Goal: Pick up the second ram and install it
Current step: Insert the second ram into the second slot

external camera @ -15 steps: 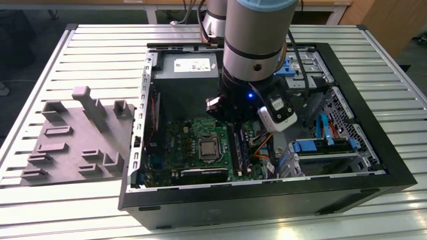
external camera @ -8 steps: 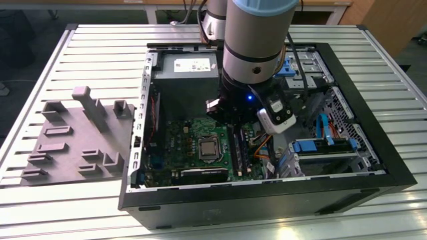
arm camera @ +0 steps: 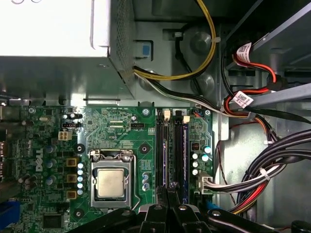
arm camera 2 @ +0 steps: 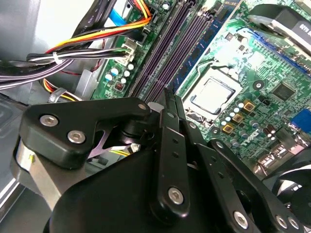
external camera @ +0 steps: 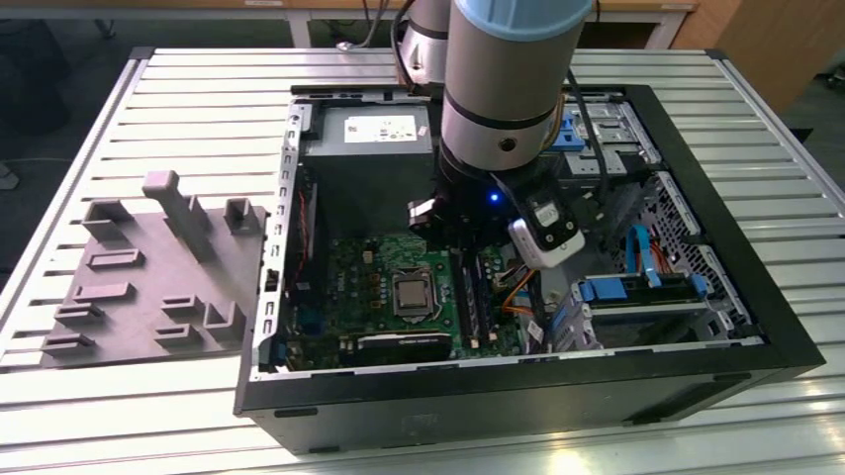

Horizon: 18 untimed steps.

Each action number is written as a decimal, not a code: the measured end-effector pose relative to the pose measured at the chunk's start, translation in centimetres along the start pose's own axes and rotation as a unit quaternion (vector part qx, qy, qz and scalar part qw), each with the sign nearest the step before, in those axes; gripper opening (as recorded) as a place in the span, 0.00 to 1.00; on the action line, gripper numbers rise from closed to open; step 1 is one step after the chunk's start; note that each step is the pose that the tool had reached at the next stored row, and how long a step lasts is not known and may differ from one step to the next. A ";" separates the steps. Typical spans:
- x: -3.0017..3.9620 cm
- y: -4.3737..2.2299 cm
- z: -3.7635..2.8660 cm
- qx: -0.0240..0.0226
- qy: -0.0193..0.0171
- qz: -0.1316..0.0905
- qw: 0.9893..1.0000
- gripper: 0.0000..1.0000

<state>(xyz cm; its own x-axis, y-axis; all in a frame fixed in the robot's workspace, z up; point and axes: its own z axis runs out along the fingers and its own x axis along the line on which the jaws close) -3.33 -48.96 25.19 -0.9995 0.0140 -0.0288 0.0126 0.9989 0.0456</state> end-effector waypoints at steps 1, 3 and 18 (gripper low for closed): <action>-0.02 0.00 0.04 0.000 0.000 0.000 1.000 0.12; -0.05 0.00 0.14 0.000 0.000 0.000 1.000 0.12; -0.24 -0.02 0.61 0.000 0.000 0.000 1.000 0.12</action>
<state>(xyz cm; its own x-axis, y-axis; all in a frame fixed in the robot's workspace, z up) -3.07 -48.96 24.59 -0.9995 0.0140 -0.0287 0.0127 0.9989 0.0456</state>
